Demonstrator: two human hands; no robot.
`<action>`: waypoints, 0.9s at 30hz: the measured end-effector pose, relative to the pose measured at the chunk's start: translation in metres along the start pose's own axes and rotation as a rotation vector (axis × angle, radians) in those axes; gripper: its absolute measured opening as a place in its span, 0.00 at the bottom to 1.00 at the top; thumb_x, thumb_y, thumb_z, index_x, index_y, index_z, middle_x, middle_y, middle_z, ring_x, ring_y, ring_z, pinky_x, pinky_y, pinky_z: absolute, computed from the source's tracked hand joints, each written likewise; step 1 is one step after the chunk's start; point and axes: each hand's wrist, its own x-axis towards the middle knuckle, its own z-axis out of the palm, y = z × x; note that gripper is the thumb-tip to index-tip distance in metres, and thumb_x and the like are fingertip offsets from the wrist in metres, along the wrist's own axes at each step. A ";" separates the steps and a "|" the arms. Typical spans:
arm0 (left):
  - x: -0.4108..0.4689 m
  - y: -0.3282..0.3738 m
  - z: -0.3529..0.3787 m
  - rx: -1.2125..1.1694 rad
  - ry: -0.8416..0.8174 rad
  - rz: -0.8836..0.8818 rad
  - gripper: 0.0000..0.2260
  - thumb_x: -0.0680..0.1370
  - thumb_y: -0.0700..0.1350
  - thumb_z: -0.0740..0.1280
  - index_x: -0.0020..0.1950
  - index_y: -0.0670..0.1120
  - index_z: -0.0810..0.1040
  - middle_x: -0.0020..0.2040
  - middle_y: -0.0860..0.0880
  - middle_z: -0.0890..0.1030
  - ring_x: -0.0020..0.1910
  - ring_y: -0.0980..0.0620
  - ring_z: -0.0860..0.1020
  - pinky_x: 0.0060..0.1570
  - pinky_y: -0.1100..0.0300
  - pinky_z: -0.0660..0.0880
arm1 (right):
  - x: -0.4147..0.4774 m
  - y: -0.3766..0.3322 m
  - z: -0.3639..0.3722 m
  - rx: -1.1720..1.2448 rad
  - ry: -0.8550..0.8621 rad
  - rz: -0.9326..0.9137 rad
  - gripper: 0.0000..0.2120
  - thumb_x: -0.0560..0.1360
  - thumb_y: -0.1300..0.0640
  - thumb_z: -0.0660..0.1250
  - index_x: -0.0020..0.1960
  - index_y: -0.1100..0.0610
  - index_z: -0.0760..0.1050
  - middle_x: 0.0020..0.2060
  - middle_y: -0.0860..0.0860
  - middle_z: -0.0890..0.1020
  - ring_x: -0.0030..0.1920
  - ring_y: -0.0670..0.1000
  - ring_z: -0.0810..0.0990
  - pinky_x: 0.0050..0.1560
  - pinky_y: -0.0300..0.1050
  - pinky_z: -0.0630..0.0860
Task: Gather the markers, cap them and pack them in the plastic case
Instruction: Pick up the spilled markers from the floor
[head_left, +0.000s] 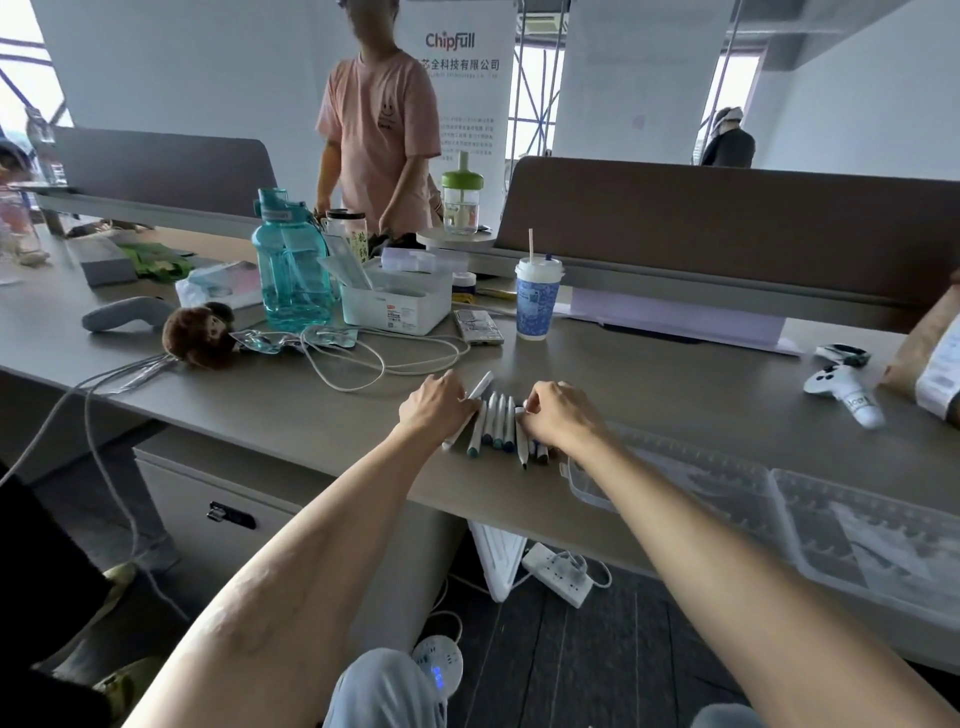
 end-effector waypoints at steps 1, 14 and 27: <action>0.000 0.000 0.001 0.004 0.012 0.015 0.15 0.77 0.59 0.66 0.57 0.51 0.76 0.61 0.45 0.76 0.56 0.40 0.77 0.47 0.54 0.71 | 0.000 0.001 0.000 -0.002 0.006 -0.005 0.10 0.75 0.53 0.65 0.53 0.56 0.77 0.53 0.57 0.79 0.53 0.57 0.77 0.53 0.49 0.77; -0.022 -0.004 -0.005 0.119 0.079 0.111 0.18 0.81 0.56 0.55 0.54 0.49 0.81 0.63 0.44 0.73 0.55 0.38 0.77 0.47 0.54 0.71 | -0.005 0.002 -0.003 -0.011 0.022 -0.027 0.12 0.77 0.51 0.62 0.54 0.57 0.77 0.55 0.59 0.77 0.55 0.59 0.76 0.55 0.48 0.73; -0.067 0.004 -0.021 0.131 0.034 0.143 0.16 0.79 0.52 0.59 0.64 0.49 0.74 0.68 0.45 0.68 0.69 0.45 0.64 0.61 0.49 0.70 | -0.066 0.008 -0.036 0.128 0.190 -0.039 0.09 0.77 0.56 0.65 0.53 0.60 0.77 0.53 0.59 0.77 0.53 0.58 0.77 0.52 0.45 0.72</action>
